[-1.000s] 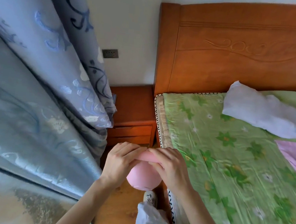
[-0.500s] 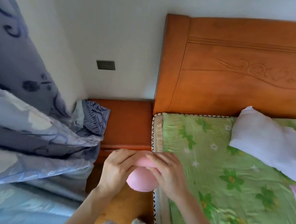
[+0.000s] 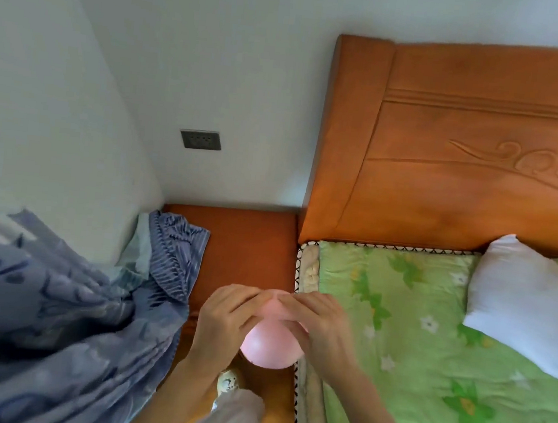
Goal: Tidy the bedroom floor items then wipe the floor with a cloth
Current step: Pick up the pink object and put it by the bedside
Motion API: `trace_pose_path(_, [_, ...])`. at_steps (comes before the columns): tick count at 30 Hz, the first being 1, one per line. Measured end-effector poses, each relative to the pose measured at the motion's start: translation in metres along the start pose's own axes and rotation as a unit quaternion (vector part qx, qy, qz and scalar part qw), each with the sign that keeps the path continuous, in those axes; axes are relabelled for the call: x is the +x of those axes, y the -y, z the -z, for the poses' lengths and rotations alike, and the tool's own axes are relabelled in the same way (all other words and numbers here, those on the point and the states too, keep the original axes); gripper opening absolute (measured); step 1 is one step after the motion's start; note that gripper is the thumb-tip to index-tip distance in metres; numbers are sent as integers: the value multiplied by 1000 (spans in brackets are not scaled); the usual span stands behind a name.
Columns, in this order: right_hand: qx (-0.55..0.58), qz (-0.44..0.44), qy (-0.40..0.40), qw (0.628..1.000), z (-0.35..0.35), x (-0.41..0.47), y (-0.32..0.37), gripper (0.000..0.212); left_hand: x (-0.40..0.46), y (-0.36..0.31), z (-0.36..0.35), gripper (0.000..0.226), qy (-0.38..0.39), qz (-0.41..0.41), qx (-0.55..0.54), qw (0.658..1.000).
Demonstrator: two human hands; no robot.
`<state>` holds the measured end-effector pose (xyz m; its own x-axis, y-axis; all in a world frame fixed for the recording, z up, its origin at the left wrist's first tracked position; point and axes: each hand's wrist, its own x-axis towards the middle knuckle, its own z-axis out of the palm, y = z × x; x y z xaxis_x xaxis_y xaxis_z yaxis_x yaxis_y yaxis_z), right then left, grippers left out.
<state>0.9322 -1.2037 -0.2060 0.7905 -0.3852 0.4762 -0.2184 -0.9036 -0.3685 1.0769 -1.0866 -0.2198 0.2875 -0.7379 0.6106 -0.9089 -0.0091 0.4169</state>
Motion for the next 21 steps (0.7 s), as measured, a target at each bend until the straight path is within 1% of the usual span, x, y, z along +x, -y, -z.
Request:
trace_pose_path(6, [15,1,13,1000,-39,53,-17,24,24,52,-9,28,3,31,20,999])
trace_pose_path(9, [14,2,12,1000,-56,79,-21,25,39,77,-9,34,0,39,27,999])
trace_pose_path(13, [26,20,19,999,-73,115,-24,25,52,105,-3,28,-10,70,45,996])
trace_pose_path(17, [32,46,33,998,-90,148,-29,28,67,127,2,32,-23,87,63,994])
trace_pose_path(21, [51,58,46,996,-110,178,-33,29,79,151,5,42,-10,123,87,989])
